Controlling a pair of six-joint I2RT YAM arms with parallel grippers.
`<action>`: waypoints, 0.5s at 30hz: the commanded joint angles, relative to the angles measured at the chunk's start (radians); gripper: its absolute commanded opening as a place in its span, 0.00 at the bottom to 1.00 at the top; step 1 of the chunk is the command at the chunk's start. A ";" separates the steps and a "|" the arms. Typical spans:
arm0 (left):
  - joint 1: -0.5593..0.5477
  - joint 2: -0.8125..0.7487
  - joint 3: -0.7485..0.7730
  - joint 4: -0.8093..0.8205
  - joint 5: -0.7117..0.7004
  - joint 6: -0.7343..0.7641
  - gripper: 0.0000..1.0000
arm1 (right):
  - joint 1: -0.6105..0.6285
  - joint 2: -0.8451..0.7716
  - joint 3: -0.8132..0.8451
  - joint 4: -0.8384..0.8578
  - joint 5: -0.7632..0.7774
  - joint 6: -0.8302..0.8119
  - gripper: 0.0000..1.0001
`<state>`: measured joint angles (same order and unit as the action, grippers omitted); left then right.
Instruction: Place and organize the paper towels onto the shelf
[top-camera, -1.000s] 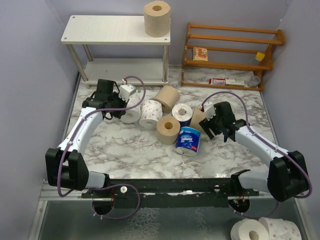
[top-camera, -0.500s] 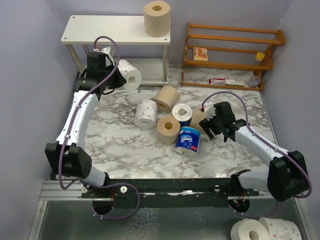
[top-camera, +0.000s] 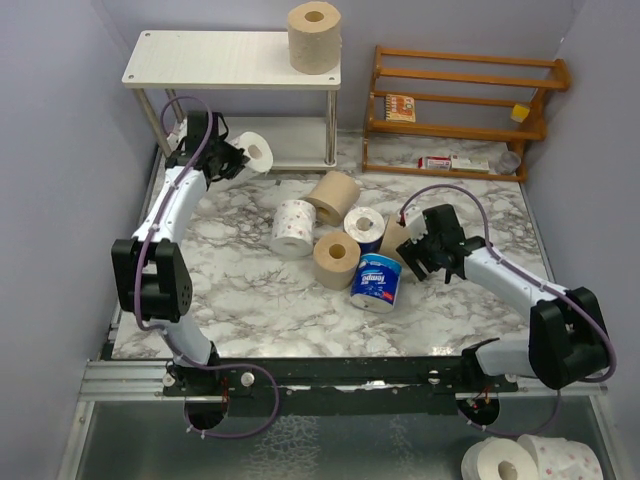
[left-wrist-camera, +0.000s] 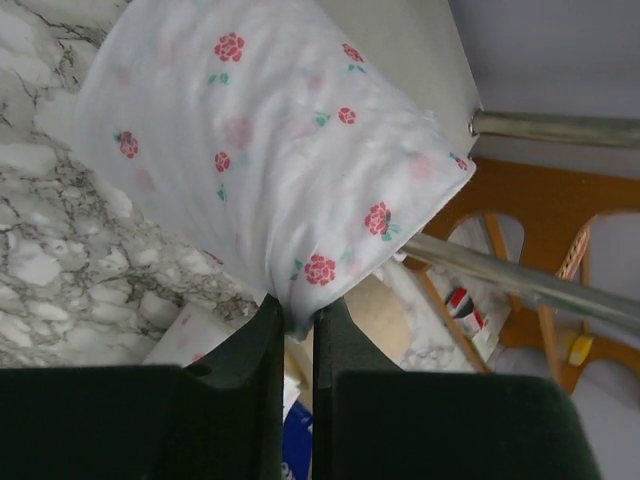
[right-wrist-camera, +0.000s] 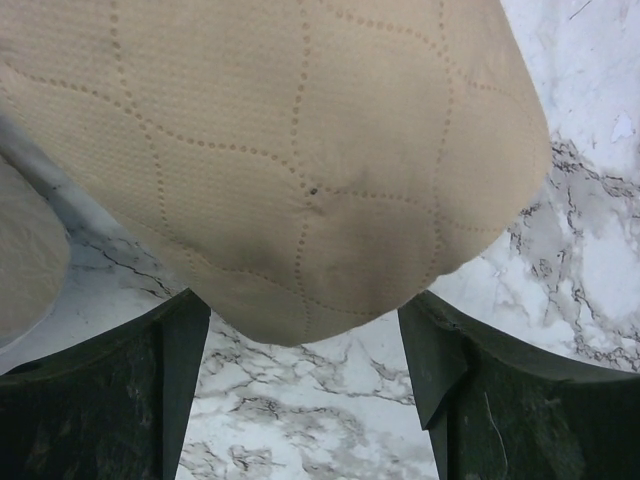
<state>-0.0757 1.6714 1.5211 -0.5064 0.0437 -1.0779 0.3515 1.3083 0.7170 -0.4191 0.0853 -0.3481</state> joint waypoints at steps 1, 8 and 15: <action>0.019 0.090 0.104 0.142 -0.012 -0.237 0.00 | -0.005 0.043 0.024 0.008 0.013 0.008 0.76; 0.138 0.244 0.276 0.148 0.088 -0.452 0.00 | -0.011 0.088 0.027 0.007 0.012 0.010 0.76; 0.211 0.325 0.303 0.195 0.144 -0.583 0.00 | -0.036 0.119 0.029 -0.016 -0.036 0.004 0.76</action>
<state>0.1131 1.9625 1.7931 -0.3805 0.1196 -1.5017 0.3275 1.4029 0.7174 -0.4202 0.0826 -0.3450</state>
